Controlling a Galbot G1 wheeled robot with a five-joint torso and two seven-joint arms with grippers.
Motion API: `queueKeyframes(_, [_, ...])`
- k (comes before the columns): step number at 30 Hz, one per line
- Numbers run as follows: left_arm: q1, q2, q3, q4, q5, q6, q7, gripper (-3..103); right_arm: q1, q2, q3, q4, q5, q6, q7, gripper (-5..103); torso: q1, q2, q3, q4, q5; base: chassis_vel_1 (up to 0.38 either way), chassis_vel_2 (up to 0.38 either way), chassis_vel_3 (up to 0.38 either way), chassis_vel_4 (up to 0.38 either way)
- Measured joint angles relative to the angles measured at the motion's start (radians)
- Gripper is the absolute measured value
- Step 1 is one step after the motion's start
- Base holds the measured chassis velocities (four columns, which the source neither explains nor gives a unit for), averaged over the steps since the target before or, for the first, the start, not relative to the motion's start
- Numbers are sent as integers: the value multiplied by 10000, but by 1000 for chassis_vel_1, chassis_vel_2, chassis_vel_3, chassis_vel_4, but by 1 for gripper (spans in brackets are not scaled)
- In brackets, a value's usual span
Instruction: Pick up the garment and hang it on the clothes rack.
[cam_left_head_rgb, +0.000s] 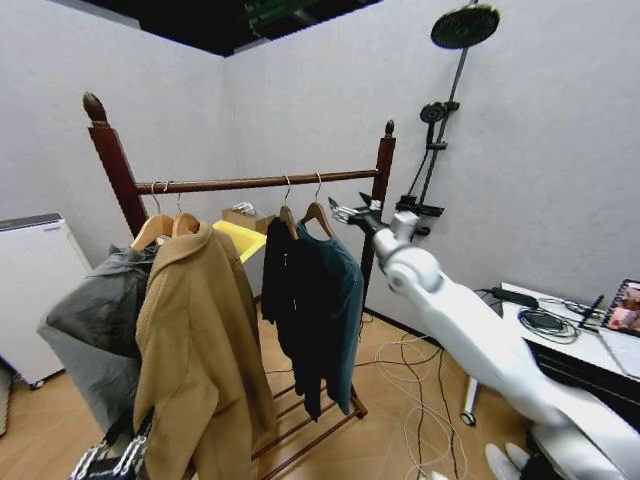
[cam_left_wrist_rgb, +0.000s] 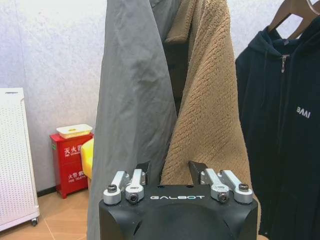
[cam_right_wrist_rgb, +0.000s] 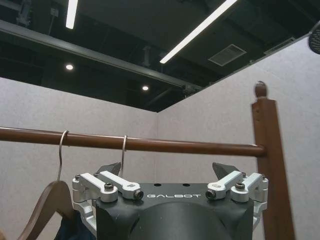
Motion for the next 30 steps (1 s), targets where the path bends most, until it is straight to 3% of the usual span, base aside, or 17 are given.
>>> queueKeyframes(2, [0,0,0,0,0,0,-1,46,-2340,-736,1717,1513,69,459,17,100,0,1,-1,-2,-3,0,0,0,0])
queueKeyframes(3, [0,0,0,0,0,0,-1,46,-2340,-736,1717,1513,69,459,17,100,0,1,-1,-2,-3,0,0,0,0])
queueKeyframes(5, [0,2,0,1,0,0,4,46,-4164,-915,3073,2319,-124,738,-29,100,-2,2,-2,-8,-6,0,0,0,0])
queueKeyframes(6, [0,0,0,1,0,0,-1,46,-5222,-790,3820,2632,-495,952,-126,100,-1,1,-1,1,-4,0,0,0,0])
queueKeyframes(7, [0,0,0,1,0,0,-1,46,-5222,-790,3820,2632,-495,952,-126,100,-1,1,-1,1,-4,0,0,0,0])
queueKeyframes(8, [1,0,0,1,0,0,0,46,-6640,-460,4854,2988,-1075,1289,-332,100,-1,0,0,0,0,0,0,0,0])
queueKeyframes(9, [0,0,0,1,0,0,1,46,-6919,-386,5039,3052,-1165,1356,-369,100,-1,0,-1,0,0,0,0,0,0])
queueKeyframes(11, [0,0,0,2,0,0,0,46,-9662,424,6719,3456,-2022,2230,-827,100,-2,0,0,-3,-3,0,0,0,0])
queueKeyframes(12, [0,0,0,2,0,0,0,46,-9662,424,6719,3456,-2022,2230,-827,100,-2,0,0,-3,-3,0,0,0,0])
queueKeyframes(14, [1,0,0,1,0,0,1,46,-11040,1061,7504,3481,-2982,3050,-1062,100,-2,1,-1,-6,-3,0,0,0,0])
queueKeyframes(15, [1,0,0,1,0,0,1,46,-11040,1061,7504,3481,-2982,3050,-1062,100,-2,1,-1,-6,-3,0,0,0,0])
queueKeyframes(17, [1,0,0,2,0,0,2,46,-12706,2017,7942,3609,-3710,3859,-1077,100,-2,1,0,-4,-4,0,0,0,0])
queueKeyframes(19, [0,0,0,1,0,0,1,46,-13234,2346,7883,3763,-3760,3924,-914,100,-3,0,0,-3,-7,0,0,0,0])
queueKeyframes(22, [0,1,0,1,0,0,1,46,-13519,2600,7759,3903,-3763,3926,-780,100,-2,0,0,-4,-6,0,0,0,0])
queueKeyframes(24, [0,0,-1,1,0,0,-1,46,-13822,3271,7258,4304,-3766,3740,-441,100,-1,-1,1,2,-8,0,0,0,0])
queueKeyframes(30, [0,0,-1,1,0,0,0,46,-13980,3739,6706,4620,-4002,3524,-246,100,0,-1,1,-1,-7,0,0,0,0])
